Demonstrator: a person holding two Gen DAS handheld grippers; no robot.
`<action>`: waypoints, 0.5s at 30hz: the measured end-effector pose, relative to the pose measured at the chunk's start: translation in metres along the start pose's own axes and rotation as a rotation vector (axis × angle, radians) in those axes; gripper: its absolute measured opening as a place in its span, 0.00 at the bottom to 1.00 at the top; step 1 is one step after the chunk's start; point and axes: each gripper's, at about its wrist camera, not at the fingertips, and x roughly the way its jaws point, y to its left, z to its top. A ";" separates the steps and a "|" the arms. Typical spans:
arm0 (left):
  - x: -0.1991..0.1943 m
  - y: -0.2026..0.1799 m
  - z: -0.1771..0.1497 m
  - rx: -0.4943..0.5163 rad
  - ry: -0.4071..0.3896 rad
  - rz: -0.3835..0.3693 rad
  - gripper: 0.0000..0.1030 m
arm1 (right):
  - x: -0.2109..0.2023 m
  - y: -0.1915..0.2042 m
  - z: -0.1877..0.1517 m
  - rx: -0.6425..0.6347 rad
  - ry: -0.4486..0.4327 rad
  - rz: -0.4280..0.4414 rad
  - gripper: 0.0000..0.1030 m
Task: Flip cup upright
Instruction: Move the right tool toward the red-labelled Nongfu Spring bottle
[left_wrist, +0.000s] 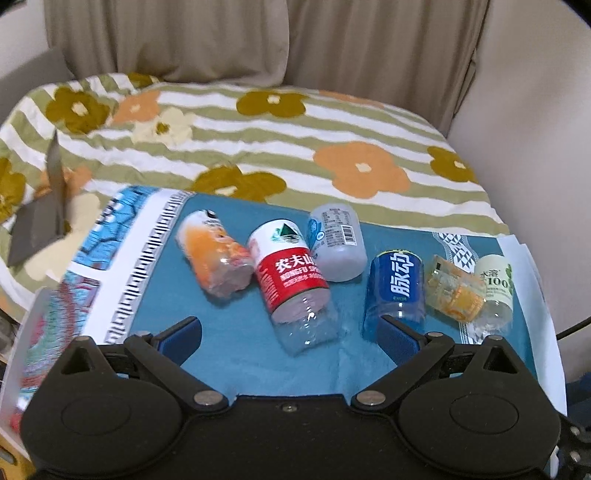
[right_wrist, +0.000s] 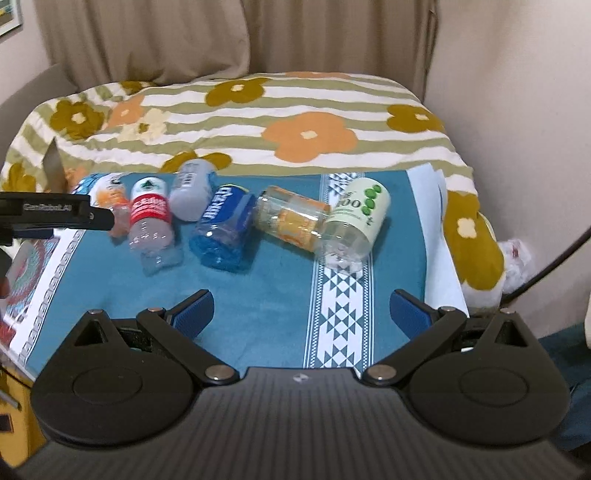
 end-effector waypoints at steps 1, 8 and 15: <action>0.007 0.000 0.004 -0.005 0.008 -0.006 0.98 | 0.003 -0.002 0.002 0.014 0.003 0.001 1.00; 0.057 0.001 0.027 -0.037 0.091 -0.028 0.94 | 0.040 -0.001 0.016 0.059 0.059 -0.019 1.00; 0.096 0.006 0.036 -0.050 0.173 -0.056 0.89 | 0.072 0.005 0.026 0.099 0.105 -0.001 1.00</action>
